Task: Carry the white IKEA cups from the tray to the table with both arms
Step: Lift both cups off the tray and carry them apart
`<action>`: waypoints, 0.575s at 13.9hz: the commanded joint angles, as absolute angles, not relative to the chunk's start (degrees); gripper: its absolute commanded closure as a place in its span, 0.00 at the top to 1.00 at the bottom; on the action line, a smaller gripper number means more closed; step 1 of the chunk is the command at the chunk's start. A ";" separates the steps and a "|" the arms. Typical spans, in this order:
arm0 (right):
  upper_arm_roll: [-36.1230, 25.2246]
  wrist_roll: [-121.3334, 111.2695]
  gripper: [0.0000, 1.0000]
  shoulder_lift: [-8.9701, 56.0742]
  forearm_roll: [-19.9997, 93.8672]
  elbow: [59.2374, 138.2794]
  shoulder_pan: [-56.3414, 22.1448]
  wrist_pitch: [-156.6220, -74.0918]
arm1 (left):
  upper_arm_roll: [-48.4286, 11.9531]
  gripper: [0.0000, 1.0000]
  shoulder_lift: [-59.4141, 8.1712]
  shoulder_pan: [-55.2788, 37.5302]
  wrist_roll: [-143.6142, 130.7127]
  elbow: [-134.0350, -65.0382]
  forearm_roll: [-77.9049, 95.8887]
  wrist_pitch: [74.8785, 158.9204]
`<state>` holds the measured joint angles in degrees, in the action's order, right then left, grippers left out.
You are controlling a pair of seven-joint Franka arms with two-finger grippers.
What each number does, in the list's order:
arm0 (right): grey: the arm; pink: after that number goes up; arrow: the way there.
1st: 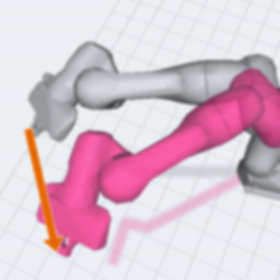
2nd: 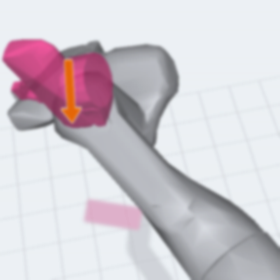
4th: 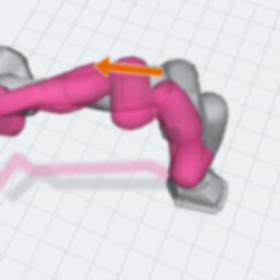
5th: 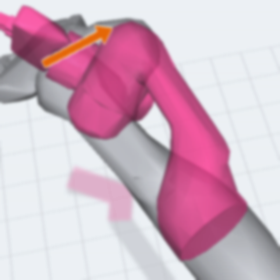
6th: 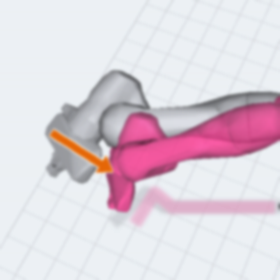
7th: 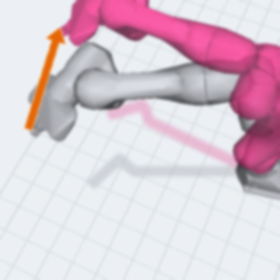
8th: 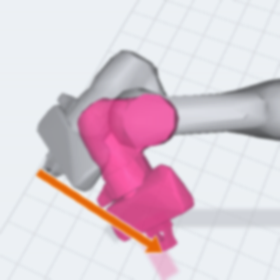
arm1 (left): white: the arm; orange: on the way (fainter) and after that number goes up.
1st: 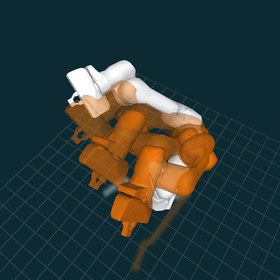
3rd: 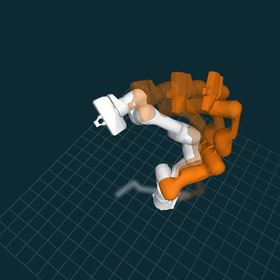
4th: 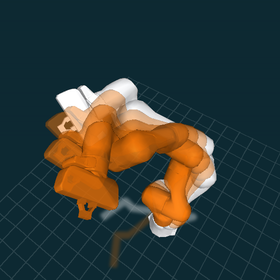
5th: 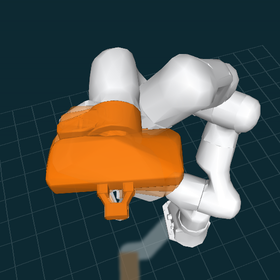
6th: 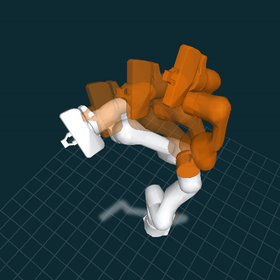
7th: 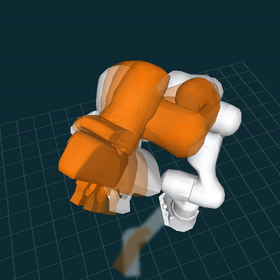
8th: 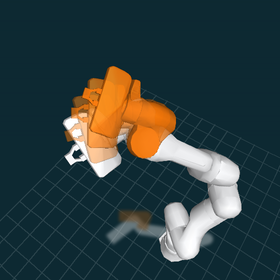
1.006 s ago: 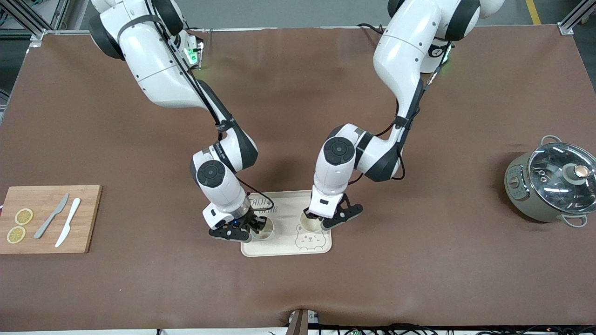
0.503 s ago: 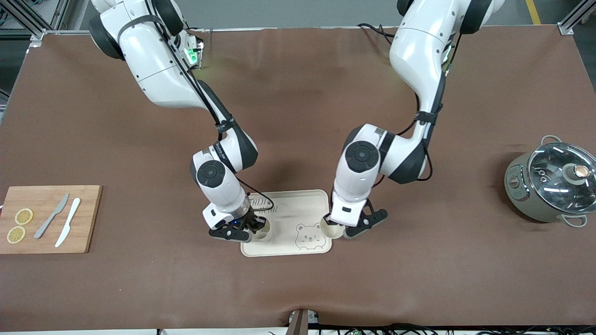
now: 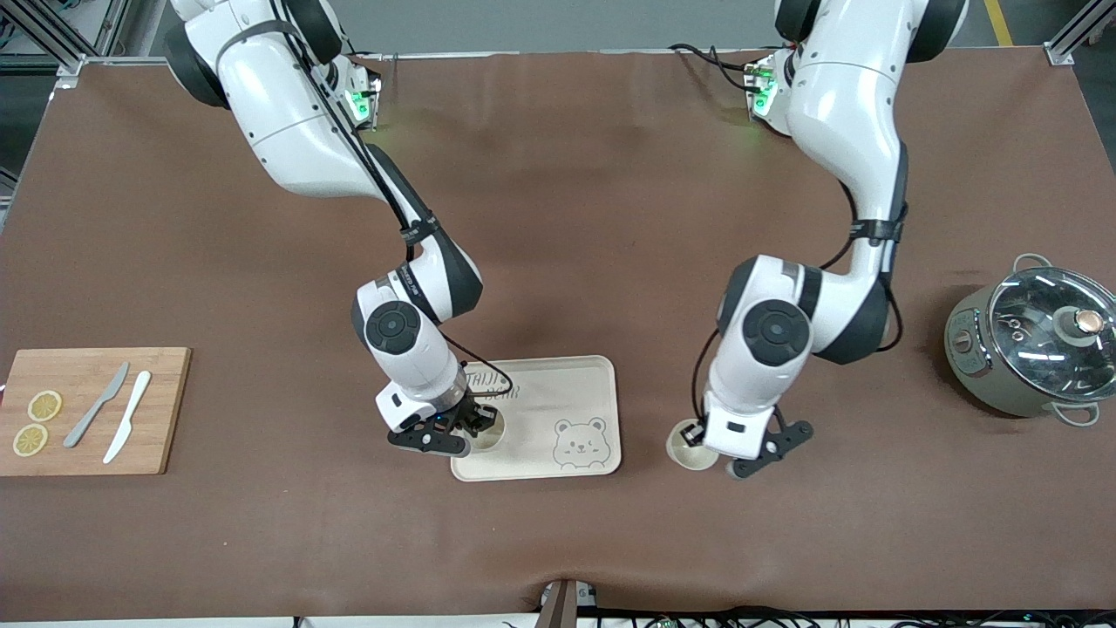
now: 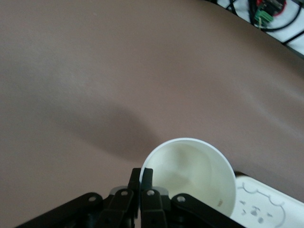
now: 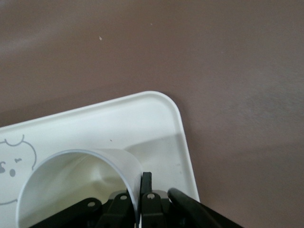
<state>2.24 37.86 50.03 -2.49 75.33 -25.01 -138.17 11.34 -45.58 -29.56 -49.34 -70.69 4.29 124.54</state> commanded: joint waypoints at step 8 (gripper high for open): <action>3.08 8.82 0.00 40.87 2.28 72.86 -10.82 -119.63 | 11.07 0.00 -44.47 -18.73 -33.85 -73.39 4.75 120.32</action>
